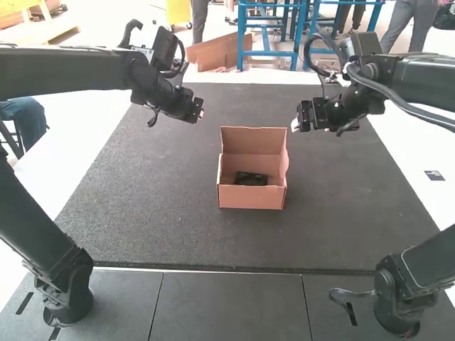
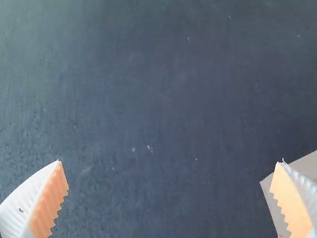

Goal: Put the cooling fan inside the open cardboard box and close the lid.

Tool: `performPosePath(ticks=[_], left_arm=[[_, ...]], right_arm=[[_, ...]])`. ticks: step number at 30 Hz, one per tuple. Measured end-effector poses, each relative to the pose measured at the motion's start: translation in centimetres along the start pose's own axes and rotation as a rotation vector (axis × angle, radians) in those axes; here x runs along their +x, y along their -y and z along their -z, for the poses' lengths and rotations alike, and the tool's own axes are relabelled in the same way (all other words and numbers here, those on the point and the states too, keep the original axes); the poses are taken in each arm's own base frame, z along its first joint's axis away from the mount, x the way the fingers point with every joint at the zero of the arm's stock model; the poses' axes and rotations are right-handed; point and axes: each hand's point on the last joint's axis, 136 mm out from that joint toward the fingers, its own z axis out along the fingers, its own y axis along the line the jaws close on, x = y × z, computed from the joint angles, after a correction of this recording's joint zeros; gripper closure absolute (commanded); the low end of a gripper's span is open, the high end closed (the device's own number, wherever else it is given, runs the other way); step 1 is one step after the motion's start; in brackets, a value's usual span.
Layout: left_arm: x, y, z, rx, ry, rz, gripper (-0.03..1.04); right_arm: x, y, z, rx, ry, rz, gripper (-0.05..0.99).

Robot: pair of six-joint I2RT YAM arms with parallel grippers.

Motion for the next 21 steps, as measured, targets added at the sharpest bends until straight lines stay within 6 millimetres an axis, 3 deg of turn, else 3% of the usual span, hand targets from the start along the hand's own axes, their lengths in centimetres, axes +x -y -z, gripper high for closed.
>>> performPosePath(ticks=[6, 21], left_arm=[[-1.2, 0.7, -1.7, 0.004, 0.008, -0.007, 0.04], [-4.3, 6.0, -4.7, 0.075, 0.032, -0.065, 0.04]], right_arm=[[0.1, 1.1, 0.8, 0.023, 0.022, -0.025, 0.03], [1.2, 4.0, 3.3, 0.112, 0.101, -0.067, 0.03]])
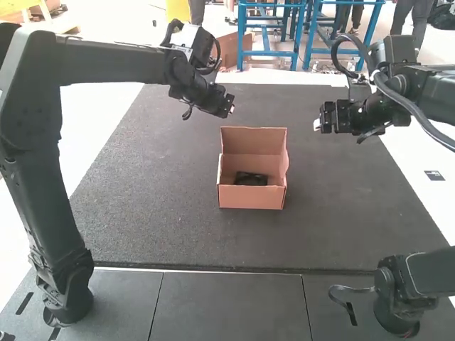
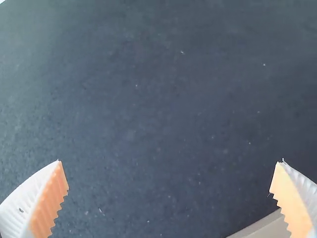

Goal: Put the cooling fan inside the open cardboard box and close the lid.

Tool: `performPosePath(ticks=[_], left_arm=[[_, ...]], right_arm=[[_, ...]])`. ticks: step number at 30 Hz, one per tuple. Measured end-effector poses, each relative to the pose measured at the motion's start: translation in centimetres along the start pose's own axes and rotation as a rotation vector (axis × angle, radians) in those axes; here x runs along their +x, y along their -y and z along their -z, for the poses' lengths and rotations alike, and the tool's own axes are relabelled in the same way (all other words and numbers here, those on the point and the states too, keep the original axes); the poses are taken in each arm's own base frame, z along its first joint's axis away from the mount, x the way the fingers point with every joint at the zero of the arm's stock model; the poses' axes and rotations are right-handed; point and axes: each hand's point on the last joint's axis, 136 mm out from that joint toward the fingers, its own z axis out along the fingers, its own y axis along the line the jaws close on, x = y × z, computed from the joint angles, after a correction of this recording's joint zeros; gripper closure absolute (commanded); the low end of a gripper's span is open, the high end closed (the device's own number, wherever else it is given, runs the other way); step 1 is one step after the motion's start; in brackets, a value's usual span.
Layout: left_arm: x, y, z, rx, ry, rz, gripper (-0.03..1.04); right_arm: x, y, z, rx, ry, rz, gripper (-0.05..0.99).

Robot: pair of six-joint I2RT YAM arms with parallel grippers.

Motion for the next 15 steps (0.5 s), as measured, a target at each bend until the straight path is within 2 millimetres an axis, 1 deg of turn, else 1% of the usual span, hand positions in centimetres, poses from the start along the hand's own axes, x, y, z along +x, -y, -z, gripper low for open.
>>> performPosePath(ticks=[7, 11, 15], left_arm=[[0.2, 1.9, -1.0, 0.025, -0.021, -0.025, 0.04], [1.1, 2.9, -1.2, 0.041, -0.060, -0.049, 0.04], [2.3, 3.4, -1.2, 0.054, -0.103, -0.061, 0.04]], right_arm=[[-0.1, 1.1, 0.4, 0.024, 0.004, -0.023, 0.03], [-0.4, 1.5, 0.9, 0.033, -0.001, -0.034, 0.03], [-0.9, 1.4, 1.5, 0.028, -0.004, -0.035, 0.03]])
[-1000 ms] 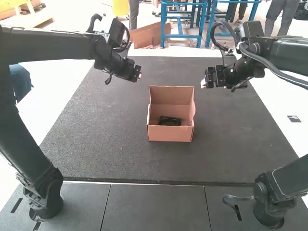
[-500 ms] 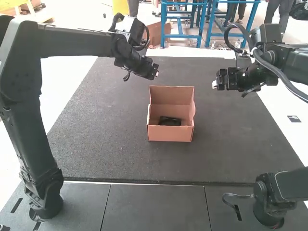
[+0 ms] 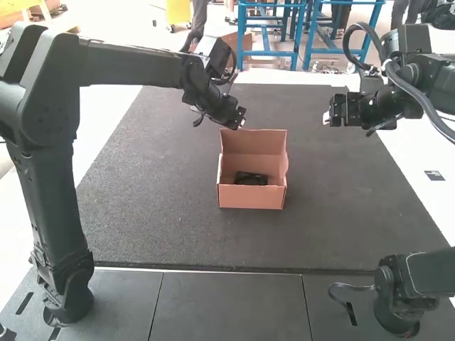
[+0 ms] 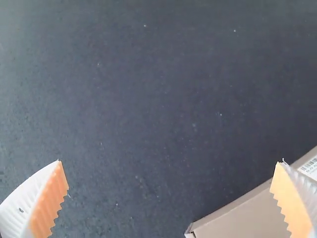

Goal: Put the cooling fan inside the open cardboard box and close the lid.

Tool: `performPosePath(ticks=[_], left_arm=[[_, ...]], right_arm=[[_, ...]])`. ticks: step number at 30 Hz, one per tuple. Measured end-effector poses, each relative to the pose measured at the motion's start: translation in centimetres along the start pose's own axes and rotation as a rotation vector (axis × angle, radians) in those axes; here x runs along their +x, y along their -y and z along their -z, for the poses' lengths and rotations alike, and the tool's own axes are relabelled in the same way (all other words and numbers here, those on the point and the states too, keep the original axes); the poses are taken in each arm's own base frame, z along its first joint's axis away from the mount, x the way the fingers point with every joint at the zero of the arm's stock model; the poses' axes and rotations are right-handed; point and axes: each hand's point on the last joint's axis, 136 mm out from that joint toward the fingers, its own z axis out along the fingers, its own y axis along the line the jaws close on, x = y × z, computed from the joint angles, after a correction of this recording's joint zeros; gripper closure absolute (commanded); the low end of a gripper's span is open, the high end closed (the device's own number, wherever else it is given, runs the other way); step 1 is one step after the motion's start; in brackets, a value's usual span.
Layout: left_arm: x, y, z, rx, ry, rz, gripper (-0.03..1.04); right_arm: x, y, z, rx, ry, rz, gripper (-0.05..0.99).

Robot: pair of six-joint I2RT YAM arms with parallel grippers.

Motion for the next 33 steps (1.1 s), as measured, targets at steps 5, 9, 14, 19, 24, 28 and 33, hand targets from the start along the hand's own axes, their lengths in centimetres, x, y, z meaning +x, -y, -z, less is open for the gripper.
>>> performPosePath(ticks=[5, 9, 14, 19, 24, 28, 33], left_arm=[[1.2, 0.7, 0.1, 0.018, -0.046, -0.010, 0.04], [2.4, 1.9, 0.0, 0.044, -0.084, -0.028, 0.04], [3.9, 3.4, -0.1, 0.069, -0.120, -0.054, 0.04], [4.9, 4.0, -0.3, 0.088, -0.142, -0.055, 0.04], [6.9, 4.2, -0.9, 0.093, -0.185, -0.061, 0.04], [8.5, 4.4, -1.2, 0.097, -0.221, -0.068, 0.04], [10.0, 4.8, -1.5, 0.104, -0.243, -0.076, 0.04]], right_arm=[[0.1, -0.3, 0.3, -0.018, -0.018, -0.002, 0.03], [0.4, -0.6, 0.4, -0.034, -0.029, -0.003, 0.03], [0.6, -0.9, 0.2, -0.050, -0.042, -0.004, 0.03], [1.1, -1.1, 0.1, -0.066, -0.062, -0.007, 0.03], [1.6, -1.3, 0.1, -0.074, -0.083, -0.010, 0.03], [1.7, -1.3, 0.1, -0.075, -0.088, -0.011, 0.03], [2.0, -1.4, 0.2, -0.078, -0.098, -0.012, 0.03]])
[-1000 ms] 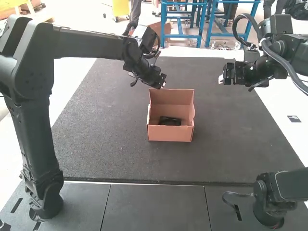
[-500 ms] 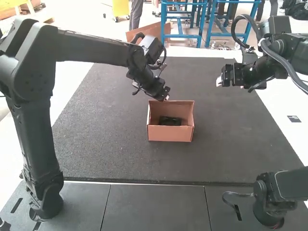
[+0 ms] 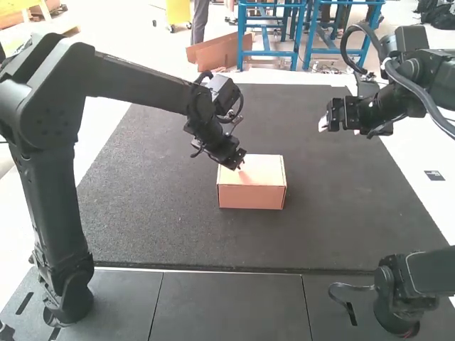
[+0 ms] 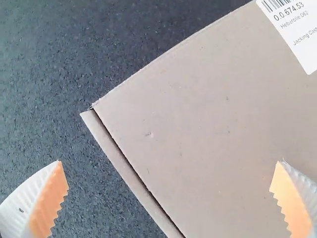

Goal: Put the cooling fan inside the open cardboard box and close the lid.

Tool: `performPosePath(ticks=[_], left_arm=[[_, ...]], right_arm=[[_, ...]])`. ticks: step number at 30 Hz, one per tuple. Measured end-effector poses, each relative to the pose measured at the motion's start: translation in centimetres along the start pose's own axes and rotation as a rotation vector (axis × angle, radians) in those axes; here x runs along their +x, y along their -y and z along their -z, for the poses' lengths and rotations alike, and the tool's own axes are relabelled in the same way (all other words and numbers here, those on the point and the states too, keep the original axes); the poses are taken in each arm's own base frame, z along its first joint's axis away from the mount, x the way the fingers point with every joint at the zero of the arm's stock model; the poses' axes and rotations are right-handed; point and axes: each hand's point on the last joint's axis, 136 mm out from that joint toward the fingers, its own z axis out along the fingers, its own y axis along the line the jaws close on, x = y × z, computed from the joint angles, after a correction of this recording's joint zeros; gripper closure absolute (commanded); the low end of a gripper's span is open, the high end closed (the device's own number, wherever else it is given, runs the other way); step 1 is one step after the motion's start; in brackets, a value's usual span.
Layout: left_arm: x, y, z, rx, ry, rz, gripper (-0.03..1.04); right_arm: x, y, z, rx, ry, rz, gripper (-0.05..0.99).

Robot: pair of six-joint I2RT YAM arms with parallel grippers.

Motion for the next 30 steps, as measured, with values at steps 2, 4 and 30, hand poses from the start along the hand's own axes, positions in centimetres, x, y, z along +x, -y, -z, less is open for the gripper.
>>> performPosePath(ticks=[2, 4, 30], left_arm=[[0.0, 0.0, -0.2, 0.000, 0.008, 0.001, 0.04], [-0.2, 0.1, -0.3, 0.001, 0.023, 0.002, 0.04], [-12.3, -7.9, 19.6, -0.030, 0.639, 0.187, 0.04]], right_arm=[[0.2, -0.1, 0.0, -0.003, -0.007, -0.001, 0.03], [0.3, -0.1, 0.0, -0.004, -0.012, -0.002, 0.03], [-6.7, -0.6, 1.7, -0.020, 0.256, 0.010, 0.03]])
